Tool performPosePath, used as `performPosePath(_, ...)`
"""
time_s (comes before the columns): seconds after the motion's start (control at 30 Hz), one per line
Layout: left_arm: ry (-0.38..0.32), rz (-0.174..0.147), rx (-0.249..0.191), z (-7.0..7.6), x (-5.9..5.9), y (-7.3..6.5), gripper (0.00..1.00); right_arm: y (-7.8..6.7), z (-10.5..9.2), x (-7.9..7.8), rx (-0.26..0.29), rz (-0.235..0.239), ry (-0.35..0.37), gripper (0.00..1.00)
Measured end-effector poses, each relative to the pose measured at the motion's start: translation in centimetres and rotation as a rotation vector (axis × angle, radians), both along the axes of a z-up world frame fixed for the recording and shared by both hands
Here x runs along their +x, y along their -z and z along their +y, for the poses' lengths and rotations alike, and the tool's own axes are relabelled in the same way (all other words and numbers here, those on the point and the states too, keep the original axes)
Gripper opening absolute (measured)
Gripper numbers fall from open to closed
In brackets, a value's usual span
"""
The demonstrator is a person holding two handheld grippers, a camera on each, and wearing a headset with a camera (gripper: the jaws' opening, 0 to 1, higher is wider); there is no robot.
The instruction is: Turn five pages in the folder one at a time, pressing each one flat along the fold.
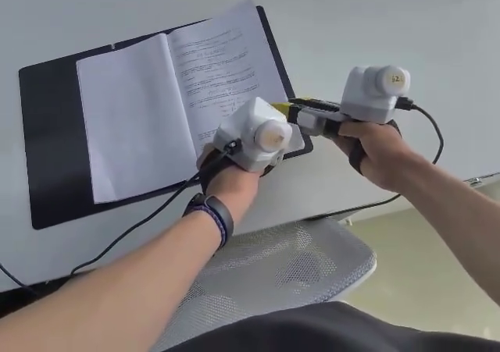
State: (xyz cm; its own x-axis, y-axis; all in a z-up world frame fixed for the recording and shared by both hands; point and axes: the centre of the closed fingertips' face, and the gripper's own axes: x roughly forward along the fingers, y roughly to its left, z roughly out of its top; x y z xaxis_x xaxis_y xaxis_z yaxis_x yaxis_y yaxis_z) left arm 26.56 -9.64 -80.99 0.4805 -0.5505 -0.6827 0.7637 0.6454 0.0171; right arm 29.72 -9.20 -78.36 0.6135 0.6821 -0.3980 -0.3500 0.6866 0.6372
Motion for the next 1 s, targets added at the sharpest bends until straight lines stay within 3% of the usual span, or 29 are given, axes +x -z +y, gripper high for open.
performPosePath(0.23, -0.003, 0.009, -0.008, 0.0, 0.0, -0.1, 0.1, -0.1, -0.3, 0.2, -0.027, -0.01, 0.006, 0.01)
performPosePath(0.53, 0.05, 0.016, 0.004, 0.0, -0.1, -0.2, 0.1, -0.5, 0.1, 0.0, -0.042, -0.021, -0.006, 0.0)
performPosePath(0.7, 0.055, 0.045, 0.006, -0.1, -0.2, -0.2, 0.12, -0.4, -0.4, 0.2, -0.038, -0.01, 0.019, 0.0)
performPosePath(0.77, 0.063, 0.07, -0.01, -0.3, -0.5, -0.2, 0.16, -0.4, -0.6, 0.1, -0.039, -0.001, 0.024, 0.0)
performPosePath(0.8, 0.091, 0.101, -0.037, -0.8, -1.1, -0.3, 0.23, -0.5, -0.6, 0.1, -0.042, 0.0, 0.023, 0.0)
performPosePath(0.9, 0.126, 0.104, -0.016, -0.8, -2.0, -0.5, 0.36, -0.6, -0.6, 0.1, -0.036, 0.003, 0.026, 0.0)
performPosePath(1.0, 0.103, 0.119, -0.015, -0.1, -2.3, -0.5, 0.4, -1.1, -0.4, 0.2, -0.03, 0.001, 0.033, 0.0)
